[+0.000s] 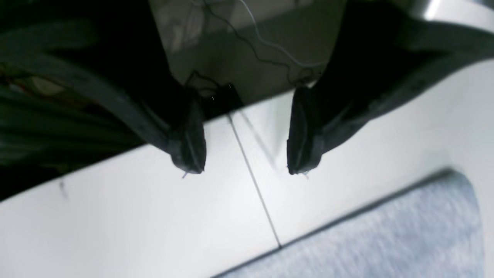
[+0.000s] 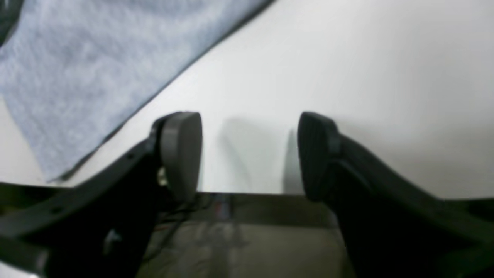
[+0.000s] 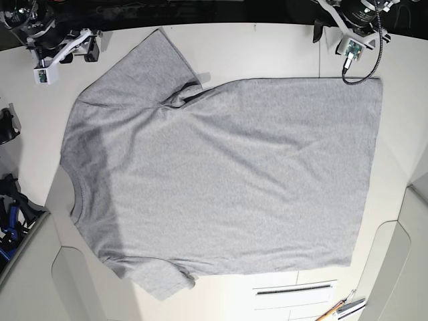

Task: Fold the T-shirt properly
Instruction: 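Move both grippers to the shirt's side edge and grasp it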

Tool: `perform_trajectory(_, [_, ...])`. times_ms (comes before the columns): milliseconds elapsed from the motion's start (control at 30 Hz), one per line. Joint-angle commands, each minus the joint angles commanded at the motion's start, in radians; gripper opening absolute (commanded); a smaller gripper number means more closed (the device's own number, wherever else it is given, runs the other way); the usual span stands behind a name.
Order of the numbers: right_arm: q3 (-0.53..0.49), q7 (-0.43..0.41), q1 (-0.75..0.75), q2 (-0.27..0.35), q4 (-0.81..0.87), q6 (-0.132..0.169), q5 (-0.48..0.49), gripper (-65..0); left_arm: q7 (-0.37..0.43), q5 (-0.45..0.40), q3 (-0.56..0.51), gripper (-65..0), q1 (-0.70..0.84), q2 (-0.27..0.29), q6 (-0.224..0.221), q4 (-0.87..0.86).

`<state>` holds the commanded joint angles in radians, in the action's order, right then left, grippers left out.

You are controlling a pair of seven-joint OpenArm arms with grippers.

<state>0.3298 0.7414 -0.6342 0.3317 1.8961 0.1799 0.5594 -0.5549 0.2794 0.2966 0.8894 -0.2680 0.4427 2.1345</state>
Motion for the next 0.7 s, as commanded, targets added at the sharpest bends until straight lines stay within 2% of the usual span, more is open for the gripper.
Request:
perform_trajectory(67, [0.0,0.001,0.014,-0.014,-0.027,0.035,0.032,-26.4,-0.032,0.018,0.0,-27.6,-0.029,-0.002,-0.02,0.0])
perform_trajectory(167, [0.0,0.0,0.031,-0.019,-0.062,0.048,0.061,-26.4,-0.069,0.028,0.001,-26.4,-0.06,-0.002,-0.02,-0.002])
perform_trajectory(267, [0.0,0.003,0.063,-0.023,-0.092,0.103,0.104,-26.4,-0.076,0.051,0.028,-25.2,-0.084,-0.002,-0.02,-0.008])
perform_trajectory(367, [0.0,0.019,0.096,-0.047,-0.124,0.115,0.118,-26.4,-0.101,0.1,0.097,-25.2,-0.1,-0.002,-0.018,-0.01])
perform_trajectory(400, [-0.002,0.02,0.1,-0.056,-0.133,0.117,0.119,-26.4,-0.111,0.121,0.128,-25.2,-0.103,-0.002,-0.004,-0.01])
perform_trajectory(467, [-0.006,0.019,0.102,-0.072,-0.151,0.116,0.124,-26.4,-0.124,0.183,0.2,-25.2,-0.109,-0.004,0.019,-0.01])
perform_trajectory(567, [-0.013,0.019,0.111,-0.086,-0.182,0.116,0.138,-26.4,-0.124,0.268,0.288,-25.2,-0.122,-0.025,0.022,-0.016])
perform_trajectory(700, [-0.027,0.018,0.111,-0.086,-0.198,0.117,0.14,-26.4,-0.124,0.306,0.342,-22.7,-0.175,-0.06,0.022,-0.121])
